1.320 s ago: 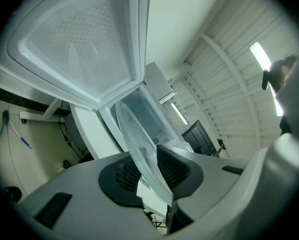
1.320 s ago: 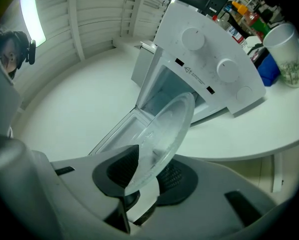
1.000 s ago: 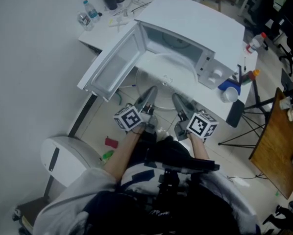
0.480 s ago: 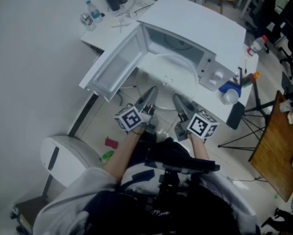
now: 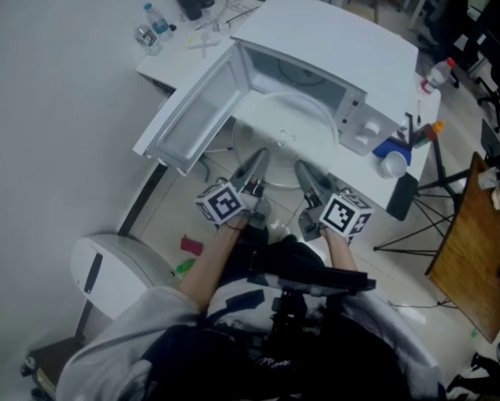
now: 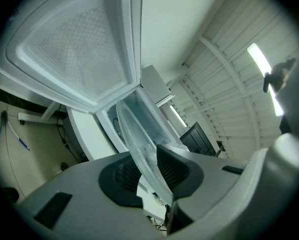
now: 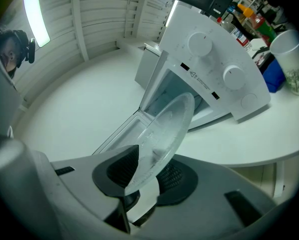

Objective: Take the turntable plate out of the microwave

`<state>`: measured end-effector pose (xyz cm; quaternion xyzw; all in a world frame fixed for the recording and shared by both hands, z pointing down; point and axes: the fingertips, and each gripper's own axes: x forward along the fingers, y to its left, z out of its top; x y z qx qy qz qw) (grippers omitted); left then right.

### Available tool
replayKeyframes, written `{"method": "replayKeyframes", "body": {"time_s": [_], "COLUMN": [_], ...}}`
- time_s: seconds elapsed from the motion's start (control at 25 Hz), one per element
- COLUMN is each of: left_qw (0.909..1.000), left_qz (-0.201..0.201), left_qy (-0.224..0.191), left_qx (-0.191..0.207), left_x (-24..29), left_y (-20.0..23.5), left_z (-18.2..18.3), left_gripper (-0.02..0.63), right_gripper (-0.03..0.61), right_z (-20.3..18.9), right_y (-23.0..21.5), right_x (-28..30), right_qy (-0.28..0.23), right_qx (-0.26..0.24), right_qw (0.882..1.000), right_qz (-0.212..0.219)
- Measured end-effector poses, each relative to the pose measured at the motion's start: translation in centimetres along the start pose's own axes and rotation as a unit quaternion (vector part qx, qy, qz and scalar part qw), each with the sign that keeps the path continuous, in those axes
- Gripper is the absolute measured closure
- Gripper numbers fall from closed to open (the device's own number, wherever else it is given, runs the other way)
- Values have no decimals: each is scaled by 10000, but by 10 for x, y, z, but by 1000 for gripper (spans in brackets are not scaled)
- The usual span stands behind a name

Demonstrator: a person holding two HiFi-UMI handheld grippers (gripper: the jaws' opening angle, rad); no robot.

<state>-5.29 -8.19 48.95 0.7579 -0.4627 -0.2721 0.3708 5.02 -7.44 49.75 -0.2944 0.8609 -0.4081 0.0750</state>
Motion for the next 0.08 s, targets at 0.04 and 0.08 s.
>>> {"method": "replayKeyframes", "body": {"time_s": [0.04, 0.08], "left_qw": [10000, 10000], "left_qz": [7, 25], "left_qy": [3, 7], "left_qx": [-13, -25], "left_x": [0, 0], "left_y": [0, 1], "left_z": [0, 0], "left_gripper": [540, 540], "right_gripper": [472, 472], "right_z": [0, 1], "right_y": [1, 2], "right_x": [0, 0], "right_qy": [10, 17], "right_qx": [-5, -10], "right_qw": [10000, 10000], "right_qz": [-16, -31]}}
